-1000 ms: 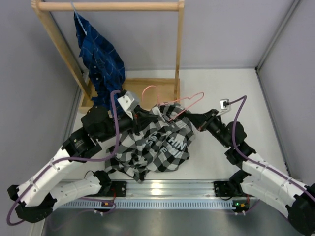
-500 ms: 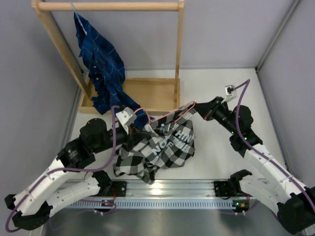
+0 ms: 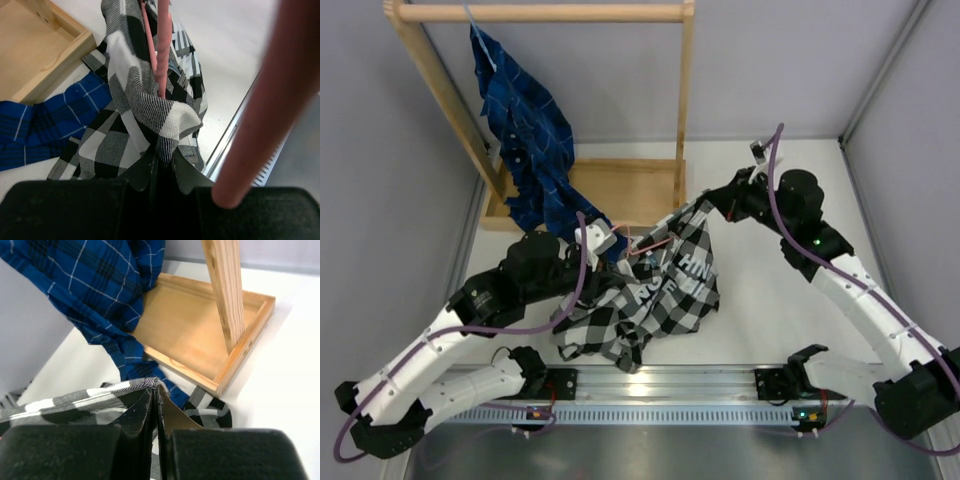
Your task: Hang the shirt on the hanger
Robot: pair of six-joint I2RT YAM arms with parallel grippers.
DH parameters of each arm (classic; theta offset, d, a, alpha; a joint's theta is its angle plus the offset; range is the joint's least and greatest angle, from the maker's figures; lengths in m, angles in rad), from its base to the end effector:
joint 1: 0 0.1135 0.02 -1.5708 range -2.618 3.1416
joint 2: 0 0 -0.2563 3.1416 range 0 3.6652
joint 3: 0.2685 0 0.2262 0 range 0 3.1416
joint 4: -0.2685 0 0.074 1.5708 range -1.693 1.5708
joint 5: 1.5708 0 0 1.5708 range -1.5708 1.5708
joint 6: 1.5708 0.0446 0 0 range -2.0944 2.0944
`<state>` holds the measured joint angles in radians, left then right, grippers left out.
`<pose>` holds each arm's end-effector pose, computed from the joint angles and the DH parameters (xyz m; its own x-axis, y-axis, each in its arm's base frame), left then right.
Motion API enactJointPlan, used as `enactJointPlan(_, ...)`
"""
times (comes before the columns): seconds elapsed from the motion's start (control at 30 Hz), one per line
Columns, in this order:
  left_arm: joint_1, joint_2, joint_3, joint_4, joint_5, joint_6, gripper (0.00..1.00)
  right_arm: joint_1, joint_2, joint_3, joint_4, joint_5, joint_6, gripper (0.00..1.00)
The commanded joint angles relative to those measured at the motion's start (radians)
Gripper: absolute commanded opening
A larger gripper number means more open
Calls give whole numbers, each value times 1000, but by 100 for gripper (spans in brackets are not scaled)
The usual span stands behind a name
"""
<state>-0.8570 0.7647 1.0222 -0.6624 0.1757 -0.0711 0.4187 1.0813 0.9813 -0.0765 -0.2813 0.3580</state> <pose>0.0851 -0.1102 0.3581 -0.3176 0.2598 -0.9119 0.8290 0.5430 -0.1340 0.2120 0.1079 0.3571 -0.3746 0.2018 -0.9050 -0.5435 0.7430 0.3906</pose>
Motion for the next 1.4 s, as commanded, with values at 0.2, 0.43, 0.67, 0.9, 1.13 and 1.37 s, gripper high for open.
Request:
enactJointPlan(0.2,1,85,133,103,-330,-189,0,51,-191,-78,111,-122,68,0)
enactJointPlan(0.43,4,208,226,450,-357,-279,0,202,-359,-360,429,-168,321,0)
enactJointPlan(0.67,56,387,141,1123,171,-530,0,276,-302,-432,520,-1,288,0)
enactJointPlan(0.9,105,403,159,981,171,-376,0,275,-535,-426,126,132,165,61)
enactJointPlan(1.13,115,386,170,705,358,-59,0,275,-799,-212,-394,195,-65,71)
enactJointPlan(1.37,90,441,164,701,780,-93,0,275,-506,120,-490,-29,-201,68)
